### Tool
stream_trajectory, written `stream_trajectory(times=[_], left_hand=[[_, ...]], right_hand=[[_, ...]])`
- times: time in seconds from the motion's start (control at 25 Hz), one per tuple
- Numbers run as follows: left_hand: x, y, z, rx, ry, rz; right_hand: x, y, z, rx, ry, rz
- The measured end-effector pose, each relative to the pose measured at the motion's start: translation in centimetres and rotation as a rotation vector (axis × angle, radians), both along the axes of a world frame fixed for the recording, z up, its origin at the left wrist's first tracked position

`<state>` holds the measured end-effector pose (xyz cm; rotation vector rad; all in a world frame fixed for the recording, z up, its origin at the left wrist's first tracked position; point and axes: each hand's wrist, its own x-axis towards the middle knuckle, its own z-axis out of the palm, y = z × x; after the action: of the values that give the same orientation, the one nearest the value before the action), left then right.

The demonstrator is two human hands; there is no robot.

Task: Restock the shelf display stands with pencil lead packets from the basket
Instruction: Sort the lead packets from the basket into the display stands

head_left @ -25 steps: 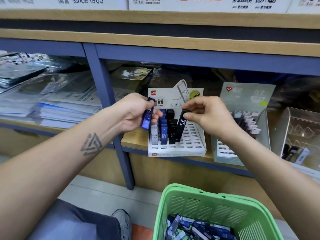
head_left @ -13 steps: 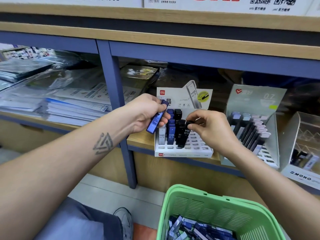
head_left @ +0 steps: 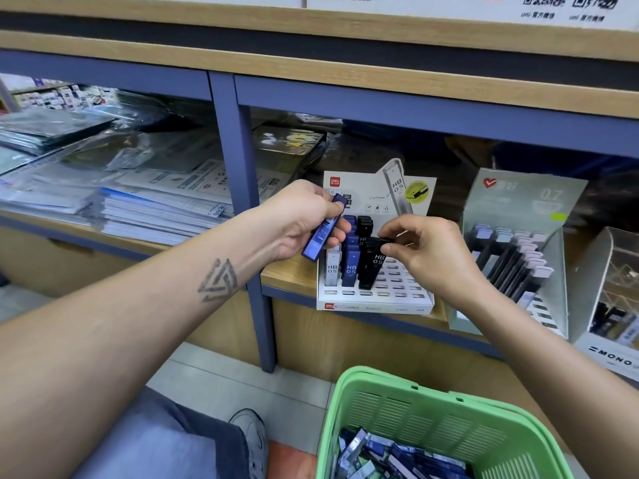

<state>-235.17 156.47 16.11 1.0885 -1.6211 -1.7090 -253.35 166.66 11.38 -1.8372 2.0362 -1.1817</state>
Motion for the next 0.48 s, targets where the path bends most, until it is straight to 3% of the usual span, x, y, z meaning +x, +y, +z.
stream_trajectory(times=[0.48], left_hand=[[-0.1,0.2,0.0,0.000,0.021,-0.007]], right_hand=[[0.3,1.0,-0.5,-0.019,0.015,0.107]])
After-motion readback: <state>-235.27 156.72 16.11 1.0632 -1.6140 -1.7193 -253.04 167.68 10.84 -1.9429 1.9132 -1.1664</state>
